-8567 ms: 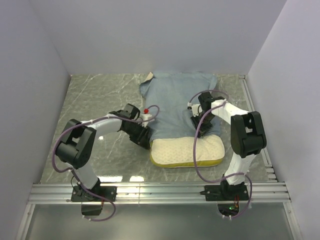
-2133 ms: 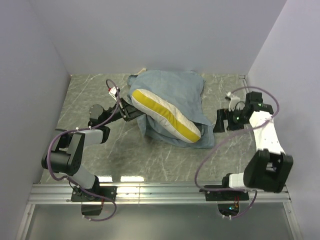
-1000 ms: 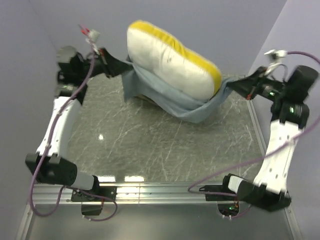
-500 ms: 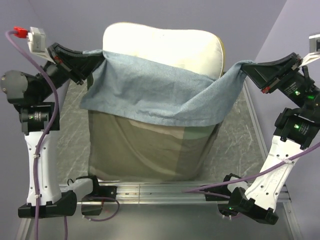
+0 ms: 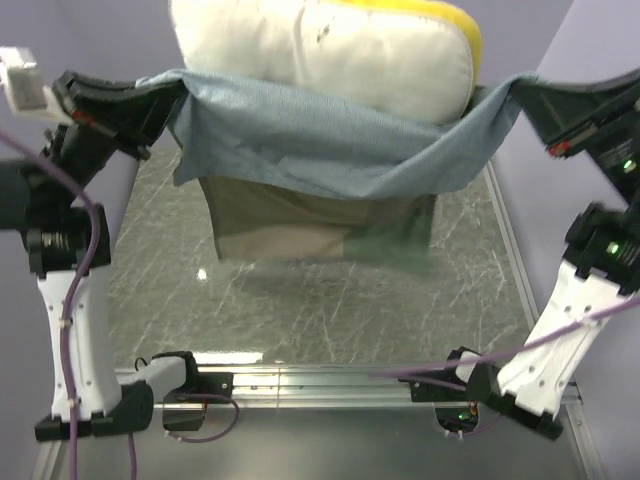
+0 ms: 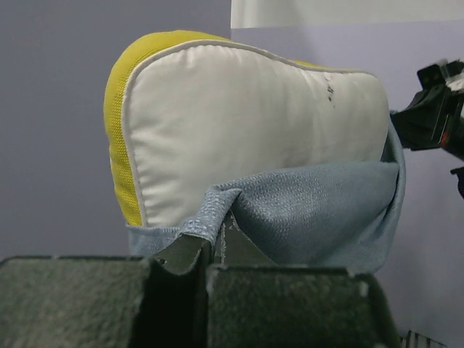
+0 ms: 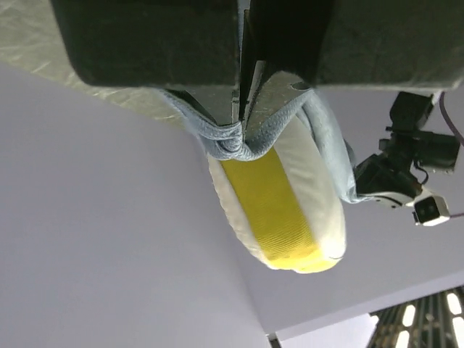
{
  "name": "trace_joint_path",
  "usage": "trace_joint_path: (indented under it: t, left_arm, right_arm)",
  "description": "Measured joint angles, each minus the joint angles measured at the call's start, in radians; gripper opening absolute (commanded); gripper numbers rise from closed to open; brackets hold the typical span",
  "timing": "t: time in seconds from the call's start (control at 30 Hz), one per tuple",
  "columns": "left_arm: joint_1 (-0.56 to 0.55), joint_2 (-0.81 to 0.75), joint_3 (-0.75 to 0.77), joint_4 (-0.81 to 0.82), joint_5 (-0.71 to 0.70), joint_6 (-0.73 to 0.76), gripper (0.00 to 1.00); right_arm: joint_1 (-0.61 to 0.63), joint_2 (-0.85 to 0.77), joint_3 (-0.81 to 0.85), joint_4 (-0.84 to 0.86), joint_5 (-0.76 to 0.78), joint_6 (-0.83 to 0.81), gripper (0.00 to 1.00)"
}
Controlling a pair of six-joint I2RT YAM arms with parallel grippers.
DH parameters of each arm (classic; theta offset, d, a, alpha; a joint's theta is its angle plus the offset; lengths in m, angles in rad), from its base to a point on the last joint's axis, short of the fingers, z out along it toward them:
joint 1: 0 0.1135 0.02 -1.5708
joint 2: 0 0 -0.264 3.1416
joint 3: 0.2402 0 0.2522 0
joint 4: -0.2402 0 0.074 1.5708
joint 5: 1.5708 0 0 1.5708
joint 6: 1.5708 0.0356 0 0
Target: Put the pillow into the pillowcase
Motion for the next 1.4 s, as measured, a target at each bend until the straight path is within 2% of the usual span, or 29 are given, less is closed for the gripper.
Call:
trace_joint_path:
  t: [0.07, 0.13, 0.23, 0.27, 0.33, 0.43, 0.53, 0.67, 0.83, 0.93, 1.0, 1.03, 1.13, 1.2, 1.33, 1.4]
  left_arm:
    - [0.000, -0.063, -0.092, 0.010, -0.019, -0.039, 0.00]
    - [-0.001, -0.108, -0.220, 0.017, 0.000, -0.106, 0.01]
    - [0.001, -0.051, -0.366, 0.040, 0.082, -0.224, 0.00]
    - [0.015, 0.026, -0.333, 0.022, 0.117, -0.255, 0.00]
    - [0.059, 0.199, -0.194, -0.019, 0.148, -0.313, 0.00]
    - [0.149, 0.391, 0.040, -0.036, 0.178, -0.418, 0.00]
    - [0.141, 0.333, 0.069, 0.010, 0.162, -0.440, 0.01]
    - [0.146, 0.211, 0.052, 0.114, 0.177, -0.439, 0.00]
    - [0.202, 0.184, 0.072, 0.229, 0.126, -0.484, 0.01]
    - [0.075, 0.183, 0.051, 0.211, 0.106, -0.424, 0.01]
    - [0.029, 0.195, 0.044, 0.205, 0.109, -0.394, 0.00]
    - [0.036, 0.207, 0.059, 0.196, 0.103, -0.377, 0.00]
    - [0.130, 0.281, 0.216, 0.169, 0.058, -0.356, 0.00]
    - [0.176, 0.292, 0.268, 0.156, 0.027, -0.351, 0.01]
    - [0.080, 0.266, 0.290, 0.090, 0.040, -0.282, 0.00]
    - [0.106, 0.254, 0.259, 0.136, 0.077, -0.301, 0.01]
  right_arm:
    - [0.052, -0.096, -0.154, -0.048, 0.057, -0.050, 0.00]
    - [0.190, -0.210, -0.344, -0.123, 0.108, -0.152, 0.00]
    - [0.333, -0.259, -0.501, -0.278, 0.123, -0.274, 0.00]
    - [0.330, -0.212, -0.479, -0.357, 0.116, -0.297, 0.00]
    - [0.265, -0.096, -0.326, -0.411, 0.099, -0.268, 0.00]
    - [0.062, 0.120, -0.048, -0.318, 0.051, -0.111, 0.00]
    - [0.043, 0.110, -0.051, -0.214, 0.064, -0.035, 0.00]
    - [0.125, -0.026, -0.184, -0.232, 0.113, -0.106, 0.00]
    - [0.069, 0.004, -0.058, -0.168, 0.095, -0.040, 0.00]
    - [0.180, 0.004, -0.053, -0.182, 0.135, -0.076, 0.00]
    - [0.239, 0.019, -0.037, -0.207, 0.141, -0.102, 0.00]
    - [0.230, 0.037, -0.006, -0.209, 0.133, -0.093, 0.00]
    - [0.080, 0.134, 0.161, -0.173, 0.136, -0.011, 0.00]
    - [0.008, 0.171, 0.221, -0.121, 0.149, 0.050, 0.00]
    - [0.033, 0.071, 0.046, -0.079, 0.180, 0.040, 0.00]
    - [0.003, 0.072, 0.069, -0.091, 0.164, 0.029, 0.00]
